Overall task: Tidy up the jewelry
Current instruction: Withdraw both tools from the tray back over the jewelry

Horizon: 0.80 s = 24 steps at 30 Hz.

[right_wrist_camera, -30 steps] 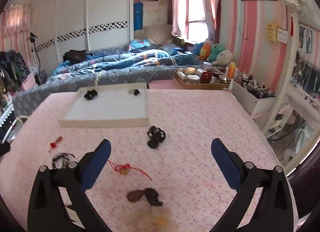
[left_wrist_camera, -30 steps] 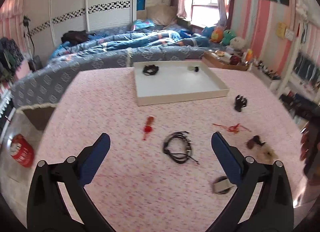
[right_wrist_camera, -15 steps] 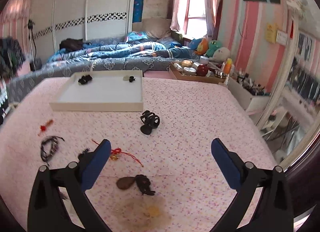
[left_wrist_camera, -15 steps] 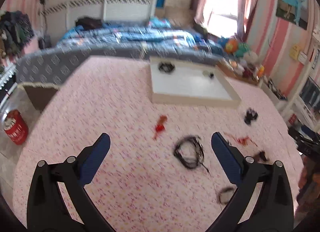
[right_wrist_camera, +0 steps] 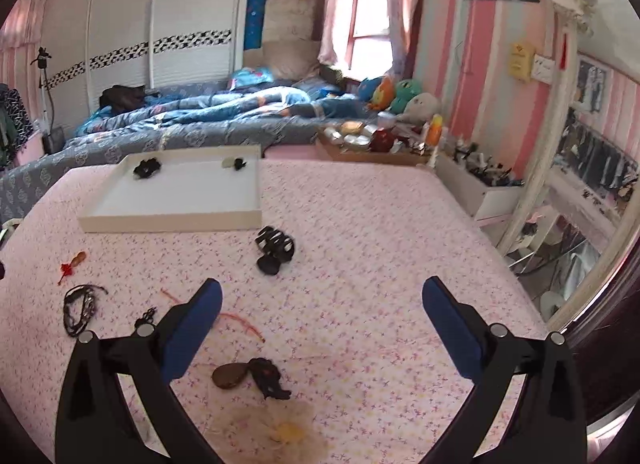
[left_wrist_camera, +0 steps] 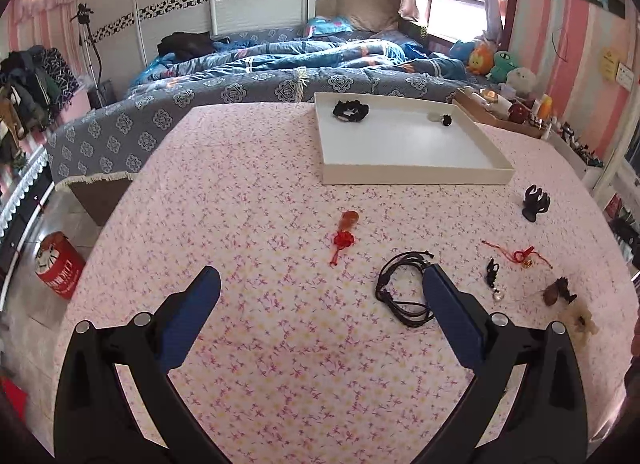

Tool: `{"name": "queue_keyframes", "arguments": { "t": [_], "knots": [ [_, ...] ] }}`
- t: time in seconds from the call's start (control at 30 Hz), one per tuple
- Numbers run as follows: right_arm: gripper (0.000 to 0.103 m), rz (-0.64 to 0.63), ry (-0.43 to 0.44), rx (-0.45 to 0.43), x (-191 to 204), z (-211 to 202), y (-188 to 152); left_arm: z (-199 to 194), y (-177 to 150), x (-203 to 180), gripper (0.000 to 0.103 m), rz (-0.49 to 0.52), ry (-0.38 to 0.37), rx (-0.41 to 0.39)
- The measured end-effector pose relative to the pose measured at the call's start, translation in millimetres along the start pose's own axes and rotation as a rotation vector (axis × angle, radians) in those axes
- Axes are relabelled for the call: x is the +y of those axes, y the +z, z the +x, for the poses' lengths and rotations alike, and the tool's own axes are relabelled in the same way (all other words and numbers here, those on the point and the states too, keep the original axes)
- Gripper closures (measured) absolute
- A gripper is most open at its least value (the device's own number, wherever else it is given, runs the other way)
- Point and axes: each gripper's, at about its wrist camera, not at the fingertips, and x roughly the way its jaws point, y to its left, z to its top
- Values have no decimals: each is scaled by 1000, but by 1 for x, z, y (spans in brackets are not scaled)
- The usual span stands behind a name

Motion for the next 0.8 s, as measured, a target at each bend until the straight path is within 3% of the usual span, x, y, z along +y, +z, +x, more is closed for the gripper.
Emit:
{"name": "queue_keyframes", "arguments": {
  "t": [0.27, 0.5, 0.8],
  "knots": [
    [3, -42, 88, 102, 12, 22, -12, 6, -3, -11, 3, 28, -18, -15],
    [3, -88, 110, 187, 17, 40, -25, 15, -9, -22, 3, 62, -10, -18],
    [3, -55, 170, 259, 13, 61, -31, 40, -13, -31, 3, 57, -47, 87]
  ]
}}
